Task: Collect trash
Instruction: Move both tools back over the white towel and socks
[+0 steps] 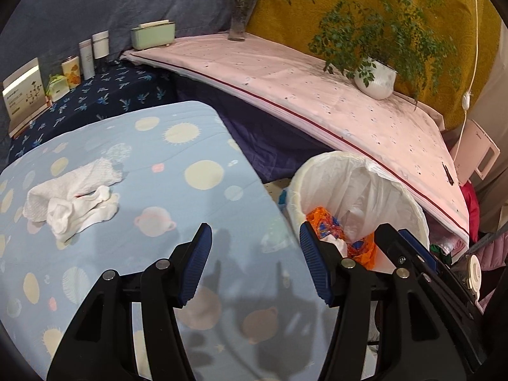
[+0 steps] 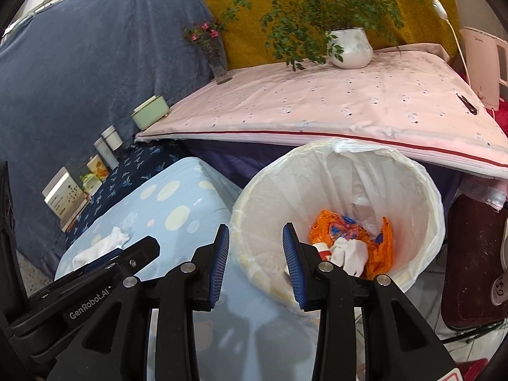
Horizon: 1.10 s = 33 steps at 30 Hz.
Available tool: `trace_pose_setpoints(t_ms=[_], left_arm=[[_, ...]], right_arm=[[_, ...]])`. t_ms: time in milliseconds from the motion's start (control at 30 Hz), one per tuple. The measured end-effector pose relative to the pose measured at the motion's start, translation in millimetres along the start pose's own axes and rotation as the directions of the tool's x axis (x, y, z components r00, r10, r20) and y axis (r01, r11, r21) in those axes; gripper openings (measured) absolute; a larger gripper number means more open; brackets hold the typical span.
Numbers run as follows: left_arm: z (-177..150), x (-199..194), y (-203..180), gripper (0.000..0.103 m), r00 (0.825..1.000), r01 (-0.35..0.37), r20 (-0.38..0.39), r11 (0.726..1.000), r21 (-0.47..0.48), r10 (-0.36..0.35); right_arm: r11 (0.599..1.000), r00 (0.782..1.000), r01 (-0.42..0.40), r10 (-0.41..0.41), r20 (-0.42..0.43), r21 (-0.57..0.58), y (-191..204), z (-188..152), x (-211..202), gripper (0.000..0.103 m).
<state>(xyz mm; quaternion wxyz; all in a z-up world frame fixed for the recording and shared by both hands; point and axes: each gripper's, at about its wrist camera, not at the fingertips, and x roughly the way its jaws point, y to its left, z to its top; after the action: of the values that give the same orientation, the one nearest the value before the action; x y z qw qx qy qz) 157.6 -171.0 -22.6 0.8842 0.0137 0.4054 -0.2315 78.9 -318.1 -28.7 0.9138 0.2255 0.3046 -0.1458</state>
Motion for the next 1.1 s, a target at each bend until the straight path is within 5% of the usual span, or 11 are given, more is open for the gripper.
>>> trace_pose_setpoints(t_ms=[400, 800, 1100], left_arm=[[-21, -28, 69, 0.055, 0.996, -0.088, 0.009, 0.99, -0.106, 0.09], [-58, -78, 148, 0.055, 0.971, -0.231, 0.005, 0.947, -0.224, 0.238], [-79, -113, 189, 0.055, 0.962, -0.263, -0.002, 0.921, -0.287, 0.274]], right_arm=[[0.992, 0.996, -0.069, 0.063, -0.063, -0.106, 63, -25, 2, 0.036], [0.958, 0.98, -0.151, 0.113, -0.167, -0.243, 140, -73, -5, 0.038], [0.926, 0.978, -0.171, 0.118, -0.172, -0.337, 186, -93, -20, 0.045]])
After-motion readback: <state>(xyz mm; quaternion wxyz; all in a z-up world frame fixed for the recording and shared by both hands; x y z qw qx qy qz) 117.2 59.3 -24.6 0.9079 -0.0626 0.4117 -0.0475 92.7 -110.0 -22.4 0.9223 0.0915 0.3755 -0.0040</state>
